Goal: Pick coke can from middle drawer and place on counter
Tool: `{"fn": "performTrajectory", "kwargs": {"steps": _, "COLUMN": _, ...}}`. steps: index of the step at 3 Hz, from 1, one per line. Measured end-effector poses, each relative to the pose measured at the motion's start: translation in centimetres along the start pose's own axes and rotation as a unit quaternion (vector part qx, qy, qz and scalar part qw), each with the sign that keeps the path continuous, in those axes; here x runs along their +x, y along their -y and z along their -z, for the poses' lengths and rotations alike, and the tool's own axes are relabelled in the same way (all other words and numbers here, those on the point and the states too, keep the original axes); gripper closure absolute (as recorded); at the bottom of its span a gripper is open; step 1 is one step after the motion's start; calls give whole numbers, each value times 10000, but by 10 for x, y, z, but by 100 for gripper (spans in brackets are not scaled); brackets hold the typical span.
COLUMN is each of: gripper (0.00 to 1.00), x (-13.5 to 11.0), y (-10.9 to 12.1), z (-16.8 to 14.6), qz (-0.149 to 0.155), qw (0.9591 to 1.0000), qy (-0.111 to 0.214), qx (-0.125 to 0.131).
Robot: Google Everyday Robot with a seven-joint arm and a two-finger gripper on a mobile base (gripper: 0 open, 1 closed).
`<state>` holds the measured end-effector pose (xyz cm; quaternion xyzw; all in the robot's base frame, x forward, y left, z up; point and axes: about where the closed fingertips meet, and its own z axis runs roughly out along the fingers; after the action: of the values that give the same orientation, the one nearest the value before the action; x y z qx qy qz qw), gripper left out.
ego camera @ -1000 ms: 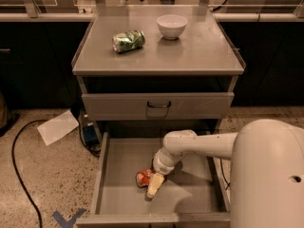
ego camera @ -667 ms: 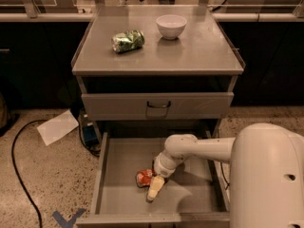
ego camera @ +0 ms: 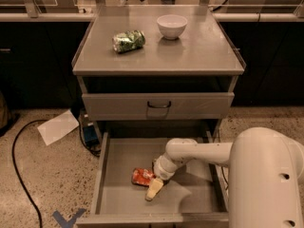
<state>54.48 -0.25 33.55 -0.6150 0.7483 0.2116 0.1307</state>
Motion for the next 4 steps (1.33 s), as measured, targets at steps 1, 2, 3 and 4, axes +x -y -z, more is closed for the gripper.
{"fn": "performTrajectory", "kwargs": {"steps": 1, "gripper": 36, "x": 0, "y": 0, "z": 0, "qz": 0, "qw": 10000, "qy": 0, "qx": 0}}
{"fn": "performTrajectory", "kwargs": {"steps": 2, "gripper": 59, "x": 0, "y": 0, "z": 0, "qz": 0, "qw": 10000, "qy": 0, "qx": -1}}
{"fn": "performTrajectory", "kwargs": {"steps": 3, "gripper": 82, "x": 0, "y": 0, "z": 0, "qz": 0, "qw": 10000, "qy": 0, "qx": -1}}
{"fn": "performTrajectory", "kwargs": {"steps": 4, "gripper": 100, "x": -4, "y": -1, "z": 7, "qz": 0, "qw": 10000, "qy": 0, "qx": -1}}
